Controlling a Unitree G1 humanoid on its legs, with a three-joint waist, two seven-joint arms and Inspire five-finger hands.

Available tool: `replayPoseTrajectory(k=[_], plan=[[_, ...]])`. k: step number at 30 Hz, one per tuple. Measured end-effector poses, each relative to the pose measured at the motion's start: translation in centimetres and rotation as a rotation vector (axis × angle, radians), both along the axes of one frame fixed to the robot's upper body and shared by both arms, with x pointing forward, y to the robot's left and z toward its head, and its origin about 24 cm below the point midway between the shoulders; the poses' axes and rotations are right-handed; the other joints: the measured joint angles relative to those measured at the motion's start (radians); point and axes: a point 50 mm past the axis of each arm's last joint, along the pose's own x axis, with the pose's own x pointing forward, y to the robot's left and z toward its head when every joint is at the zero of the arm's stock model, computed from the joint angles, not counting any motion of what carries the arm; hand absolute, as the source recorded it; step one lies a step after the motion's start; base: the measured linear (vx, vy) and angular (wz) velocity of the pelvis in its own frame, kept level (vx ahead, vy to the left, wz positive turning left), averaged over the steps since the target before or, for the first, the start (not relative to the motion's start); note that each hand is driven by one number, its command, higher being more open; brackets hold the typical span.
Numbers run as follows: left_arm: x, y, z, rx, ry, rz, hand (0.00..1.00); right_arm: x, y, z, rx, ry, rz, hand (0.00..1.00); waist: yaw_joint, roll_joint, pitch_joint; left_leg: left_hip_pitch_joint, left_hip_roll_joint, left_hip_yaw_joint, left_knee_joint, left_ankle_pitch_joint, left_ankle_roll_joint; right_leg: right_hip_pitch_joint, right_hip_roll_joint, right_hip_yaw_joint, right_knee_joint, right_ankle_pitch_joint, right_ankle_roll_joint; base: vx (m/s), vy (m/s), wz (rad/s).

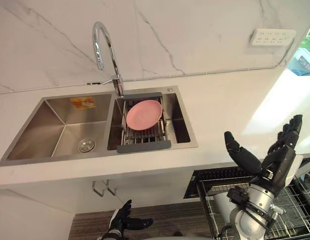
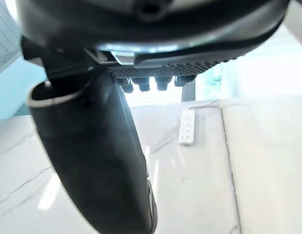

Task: Walk over to the sink, pick up the cup, carry it to the dishwasher, place the cup inside the dishwasher, then close the dishwasher door

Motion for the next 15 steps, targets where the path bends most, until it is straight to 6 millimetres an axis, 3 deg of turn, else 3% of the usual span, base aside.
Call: replayPoseTrajectory(k=[9,11,13,15], plan=[[0.2,0.4,0.1,-0.007,0.003,0.045,1.00,2.6,2.0,0.3,-0.012,0.017,0.268,1.00,0.048,-0.020,-0.002,0.006,-0.007,-0.032,0.007,-0.004,0.004,0.015,-0.012,-0.029,0.011,-0.022,0.006,0.00,-0.009,0.11],[0.4,0.6,0.2,0.000,-0.003,0.046,1.00,3.0,2.2,0.0,-0.021,0.042,0.298,1.00,0.051,-0.031,0.003,0.000,-0.014,-0.050,0.024,-0.013,0.009,-0.004,-0.024,-0.043,0.059,-0.056,0.011,-0.01,-0.012,0.22],[0.7,1.5,0.5,0.014,-0.021,0.057,1.00,3.8,2.4,-0.4,-0.036,0.059,0.342,1.00,0.057,-0.059,0.013,-0.045,-0.034,-0.059,0.101,-0.051,0.022,-0.087,-0.064,-0.050,0.216,-0.138,0.018,-0.02,-0.001,0.16],[0.9,2.0,0.5,0.026,-0.022,0.077,1.00,4.2,2.5,-0.7,-0.049,0.073,0.363,1.00,0.056,-0.077,0.023,-0.078,-0.048,-0.064,0.171,-0.090,0.030,-0.124,-0.093,-0.054,0.301,-0.181,0.022,0.00,0.008,0.18]])
